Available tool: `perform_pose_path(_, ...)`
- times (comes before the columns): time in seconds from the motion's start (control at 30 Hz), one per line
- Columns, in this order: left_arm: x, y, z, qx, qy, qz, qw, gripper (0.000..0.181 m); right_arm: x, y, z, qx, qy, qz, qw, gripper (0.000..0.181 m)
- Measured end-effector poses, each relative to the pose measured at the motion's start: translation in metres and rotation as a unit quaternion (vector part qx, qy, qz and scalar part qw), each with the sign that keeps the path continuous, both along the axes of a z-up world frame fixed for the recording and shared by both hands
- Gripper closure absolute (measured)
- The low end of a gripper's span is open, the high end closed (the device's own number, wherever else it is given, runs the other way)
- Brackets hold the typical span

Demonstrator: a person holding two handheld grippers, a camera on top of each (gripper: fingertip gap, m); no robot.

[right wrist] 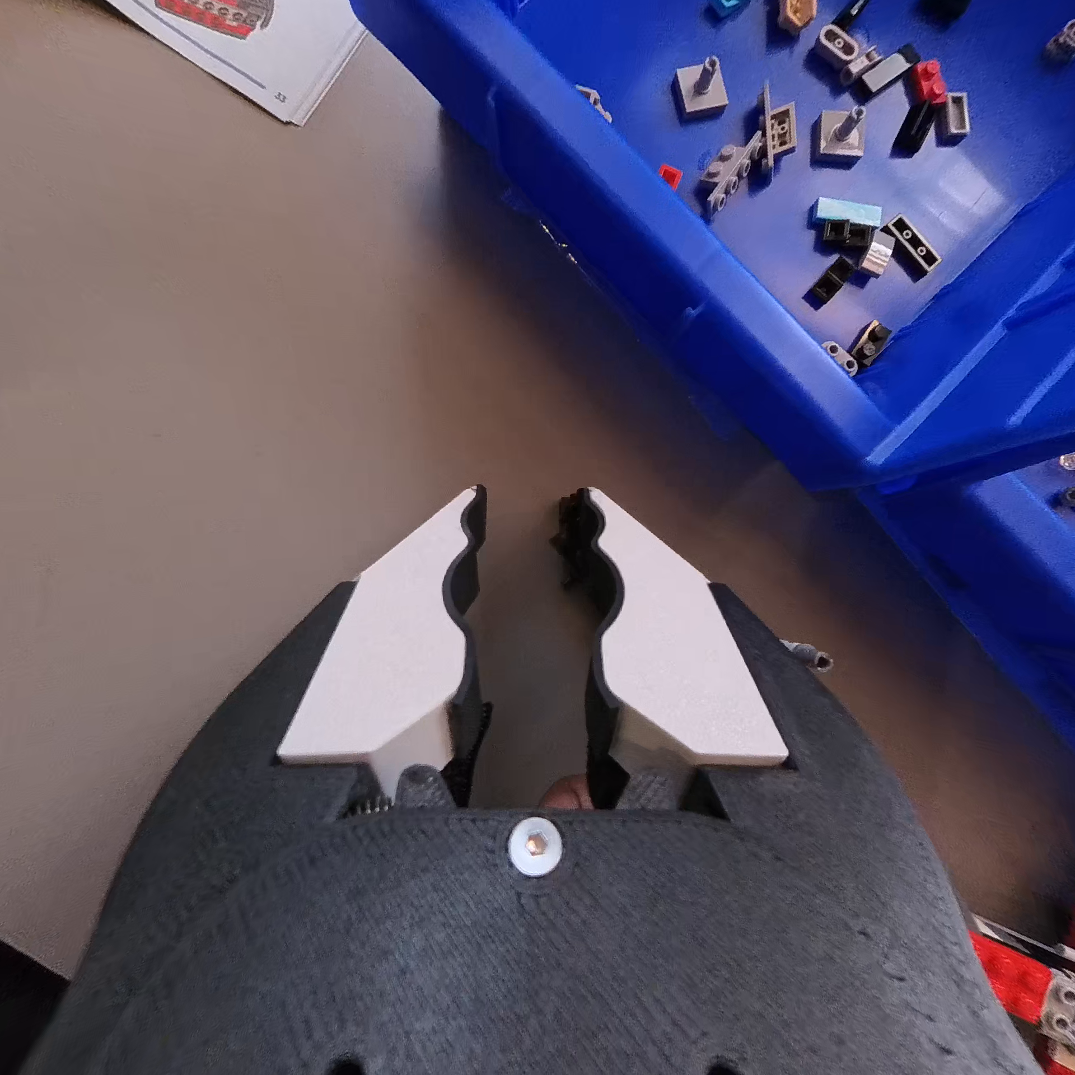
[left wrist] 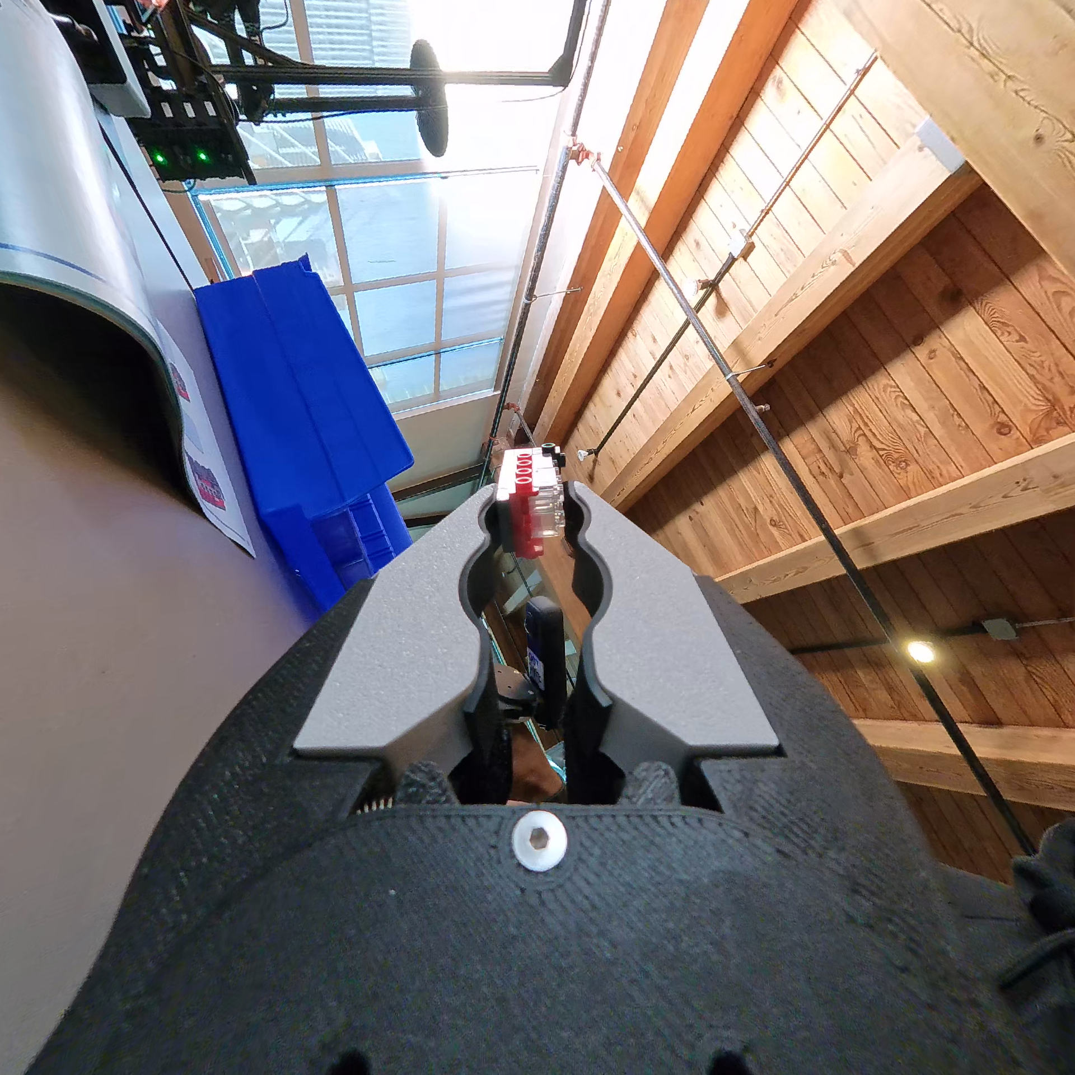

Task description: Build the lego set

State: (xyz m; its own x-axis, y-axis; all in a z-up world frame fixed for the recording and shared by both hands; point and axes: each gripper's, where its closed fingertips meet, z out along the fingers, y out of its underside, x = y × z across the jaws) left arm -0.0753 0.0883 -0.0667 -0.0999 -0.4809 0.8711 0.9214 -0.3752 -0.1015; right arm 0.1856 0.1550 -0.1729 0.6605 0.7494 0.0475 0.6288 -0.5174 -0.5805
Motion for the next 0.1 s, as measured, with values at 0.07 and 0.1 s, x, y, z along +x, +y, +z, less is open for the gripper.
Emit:
perform_pose_path(0.07,0.0002,-0.0001,0.0000,0.000,0.000,0.000,1.000,0.161,-0.0010,-0.0009,-0.0007,0.001,0.001,0.001,1.000,0.151)
perform_pose_path(0.1,0.0002,0.0000,-0.0001,0.000,0.000,0.000,1.000,0.161,-0.0016,-0.0009,-0.0007,0.002,0.001,0.001,1.000,0.153)
